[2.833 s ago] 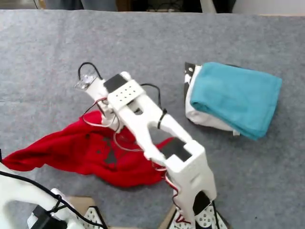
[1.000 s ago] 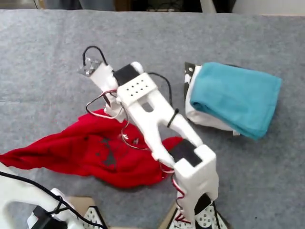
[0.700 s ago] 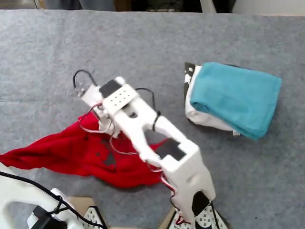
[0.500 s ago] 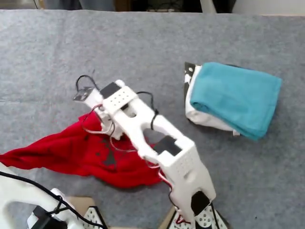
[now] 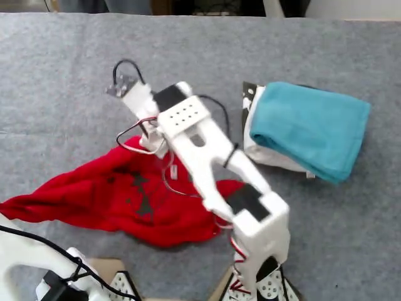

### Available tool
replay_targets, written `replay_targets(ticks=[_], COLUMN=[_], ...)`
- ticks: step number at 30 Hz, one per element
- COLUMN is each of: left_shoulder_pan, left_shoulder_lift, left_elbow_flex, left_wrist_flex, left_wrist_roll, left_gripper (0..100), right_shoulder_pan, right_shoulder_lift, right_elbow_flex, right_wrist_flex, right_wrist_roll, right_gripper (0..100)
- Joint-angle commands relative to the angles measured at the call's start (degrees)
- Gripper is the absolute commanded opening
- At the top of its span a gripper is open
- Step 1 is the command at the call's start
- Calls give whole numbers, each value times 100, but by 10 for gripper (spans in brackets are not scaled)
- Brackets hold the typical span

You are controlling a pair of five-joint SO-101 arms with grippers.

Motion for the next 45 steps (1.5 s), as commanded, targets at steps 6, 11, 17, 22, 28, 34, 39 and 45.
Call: replay_targets(ticks=[6,11,17,22,28,34,39,45], left_shoulder_pan=[963,2448,3178,3134,3134,2396,1385,681], left_shoulder_lift=[-44,18,932,1829,1943,1943,1943,1943], left_elbow_flex=[-822,-919,-31,382,400,391,444,804], left_wrist_flex=[-448,-1415,-1908,-1829,-1081,-308,-202,-79], left_wrist_roll=[1609,2708,3138,2901,1829,501,-466,-1538], left_gripper=[29,29,29,29,29,28,28,28], right_shoulder_pan=[1002,1459,1371,1240,993,967,1160,1512], right_shoulder_lift=[-1868,-2167,-2149,-2185,-2193,-2273,-2826,-2888], right_elbow_flex=[-831,-690,1068,2941,3978,3653,3292,2176], right_wrist_flex=[-62,-26,-316,-730,35,1204,1662,923], right_wrist_roll=[26,35,167,844,1925,2884,3288,2330], right_gripper=[13,13,14,15,118,270,297,240])
